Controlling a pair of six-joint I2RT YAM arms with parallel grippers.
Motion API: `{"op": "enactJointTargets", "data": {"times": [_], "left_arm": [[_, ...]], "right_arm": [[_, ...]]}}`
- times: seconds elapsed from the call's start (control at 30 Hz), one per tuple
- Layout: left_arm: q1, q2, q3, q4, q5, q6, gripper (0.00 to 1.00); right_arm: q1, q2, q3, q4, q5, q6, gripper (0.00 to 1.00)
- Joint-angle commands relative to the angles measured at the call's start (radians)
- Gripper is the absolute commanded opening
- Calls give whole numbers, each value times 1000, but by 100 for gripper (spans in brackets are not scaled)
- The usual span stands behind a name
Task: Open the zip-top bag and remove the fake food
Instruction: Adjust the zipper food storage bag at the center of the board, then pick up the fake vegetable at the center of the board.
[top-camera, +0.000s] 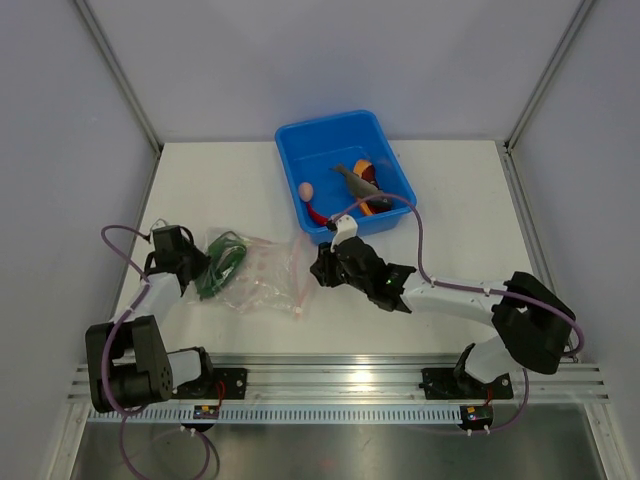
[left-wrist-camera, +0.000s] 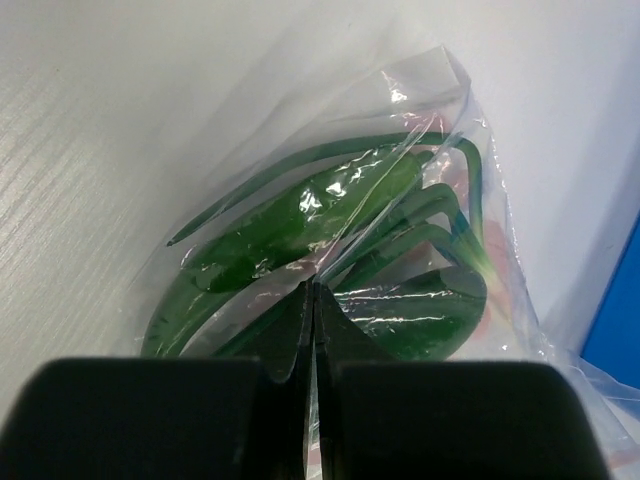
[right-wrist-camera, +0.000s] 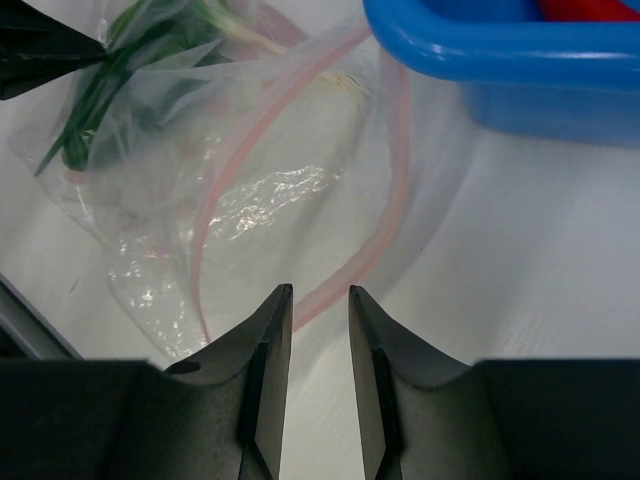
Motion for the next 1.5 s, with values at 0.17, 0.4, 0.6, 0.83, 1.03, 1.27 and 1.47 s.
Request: {"op": "enactJointTargets", "data": {"times": [0.17, 0.4, 0.6, 0.83, 1.03, 1.27, 1.47], "left_arm": [[-3, 70, 29, 70, 31, 2, 0], [-12, 117, 37, 87, 60, 1, 0], [-28, 176, 52, 98, 85, 2, 0], [-40, 228, 41, 143, 178, -10, 0], [-100, 191, 20, 159, 233, -18, 0], [-126, 144, -29, 164, 217, -27, 0], [-126, 94, -34, 126, 158, -5, 0]], "right_arm": [[-30, 179, 114, 64, -85, -12, 36], [-27, 317, 194, 120, -234, -25, 37], [-16, 395, 234, 160, -297, -22, 42], [-2, 454, 276, 171, -352, -15, 52], [2, 487, 306, 166, -354, -12, 58], [5, 523, 357, 144, -366, -8, 61], [18, 504, 391, 4, -379, -75, 61]]}}
